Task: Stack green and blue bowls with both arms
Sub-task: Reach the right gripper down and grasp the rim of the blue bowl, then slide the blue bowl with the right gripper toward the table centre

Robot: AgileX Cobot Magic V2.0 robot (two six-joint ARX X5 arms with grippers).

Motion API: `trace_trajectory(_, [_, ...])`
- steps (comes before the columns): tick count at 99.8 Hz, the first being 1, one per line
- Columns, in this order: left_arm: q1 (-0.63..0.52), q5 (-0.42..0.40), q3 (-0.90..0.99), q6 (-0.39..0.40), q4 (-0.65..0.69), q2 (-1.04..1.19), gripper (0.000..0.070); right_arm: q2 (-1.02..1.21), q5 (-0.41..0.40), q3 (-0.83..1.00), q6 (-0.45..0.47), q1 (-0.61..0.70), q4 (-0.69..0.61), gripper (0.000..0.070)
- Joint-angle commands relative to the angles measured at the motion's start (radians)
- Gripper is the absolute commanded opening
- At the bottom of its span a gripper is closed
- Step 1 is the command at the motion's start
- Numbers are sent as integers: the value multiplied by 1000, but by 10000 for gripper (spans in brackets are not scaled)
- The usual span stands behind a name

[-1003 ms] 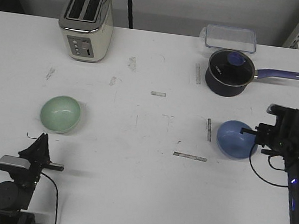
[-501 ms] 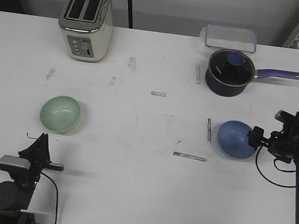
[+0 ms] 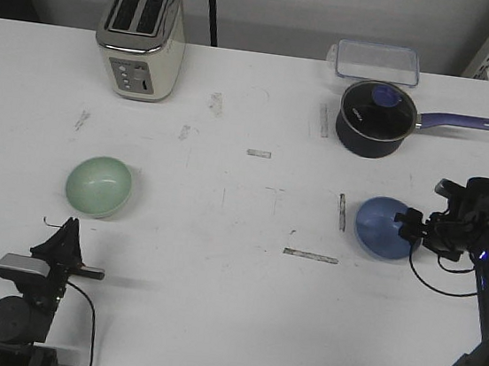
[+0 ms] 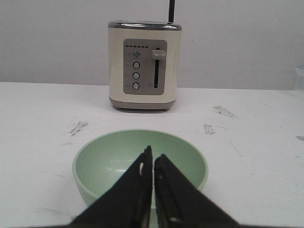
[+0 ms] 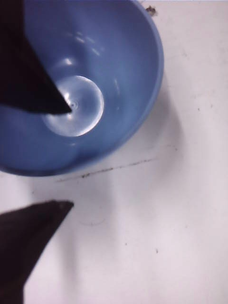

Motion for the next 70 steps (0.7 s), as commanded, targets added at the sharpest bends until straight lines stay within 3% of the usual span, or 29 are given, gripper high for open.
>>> trace_trajectory(1, [-2, -5, -23, -6, 13, -2, 2, 26, 1, 6, -10, 1, 9, 196])
trace_trajectory(21, [-2, -5, -23, -6, 13, -2, 2, 26, 1, 3, -11, 1, 11, 5])
trace_trajectory(53, [-2, -5, -23, -6, 13, -2, 2, -18, -3, 28, -1, 2, 5, 5])
trace_trajectory(70, [-2, -5, -23, -6, 12, -2, 2, -77, -3, 39, 54, 45, 40, 5])
